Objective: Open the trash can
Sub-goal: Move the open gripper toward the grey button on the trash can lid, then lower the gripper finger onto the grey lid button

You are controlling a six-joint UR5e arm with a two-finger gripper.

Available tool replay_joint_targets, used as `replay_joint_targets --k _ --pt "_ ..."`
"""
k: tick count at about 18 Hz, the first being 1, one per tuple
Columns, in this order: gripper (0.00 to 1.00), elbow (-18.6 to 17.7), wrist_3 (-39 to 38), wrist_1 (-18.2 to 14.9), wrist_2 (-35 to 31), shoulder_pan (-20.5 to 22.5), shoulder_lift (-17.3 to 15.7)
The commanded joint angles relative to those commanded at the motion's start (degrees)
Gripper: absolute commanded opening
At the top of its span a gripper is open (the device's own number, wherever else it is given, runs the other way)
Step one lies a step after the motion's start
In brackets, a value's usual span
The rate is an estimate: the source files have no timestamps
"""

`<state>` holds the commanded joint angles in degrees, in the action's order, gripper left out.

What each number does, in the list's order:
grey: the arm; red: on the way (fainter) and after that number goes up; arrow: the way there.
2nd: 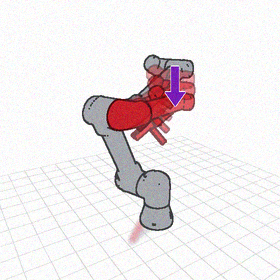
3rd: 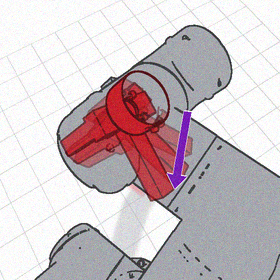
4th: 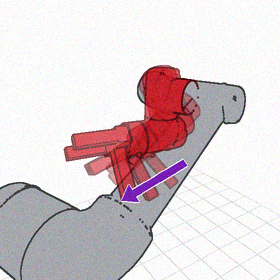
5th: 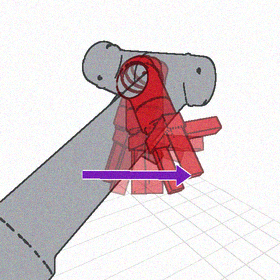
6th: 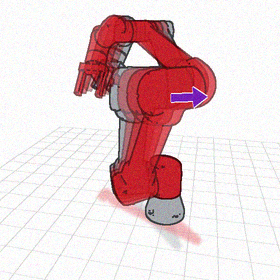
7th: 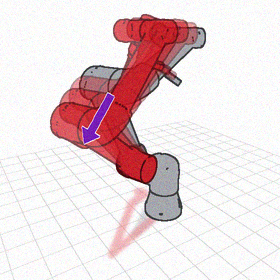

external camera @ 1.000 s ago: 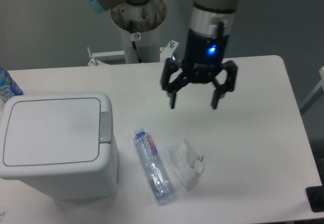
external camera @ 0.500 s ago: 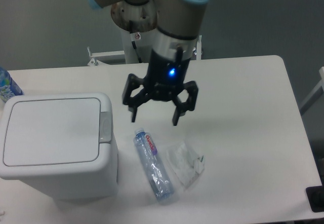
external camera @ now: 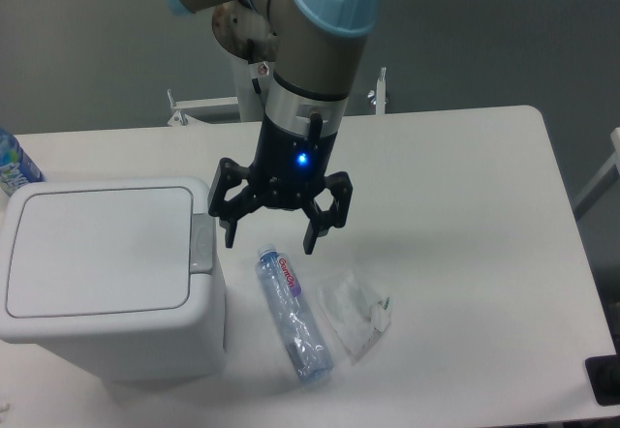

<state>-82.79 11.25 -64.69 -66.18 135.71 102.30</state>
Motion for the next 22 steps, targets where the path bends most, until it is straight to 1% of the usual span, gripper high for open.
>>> replay_joint_targets --k 17,22 --pt "1.0 -1.1 0.0 0.2 0.0 -1.1 0.3" --pt "1.0 -2.1 -0.2 2.5 -0.1 -1.8 0.4"
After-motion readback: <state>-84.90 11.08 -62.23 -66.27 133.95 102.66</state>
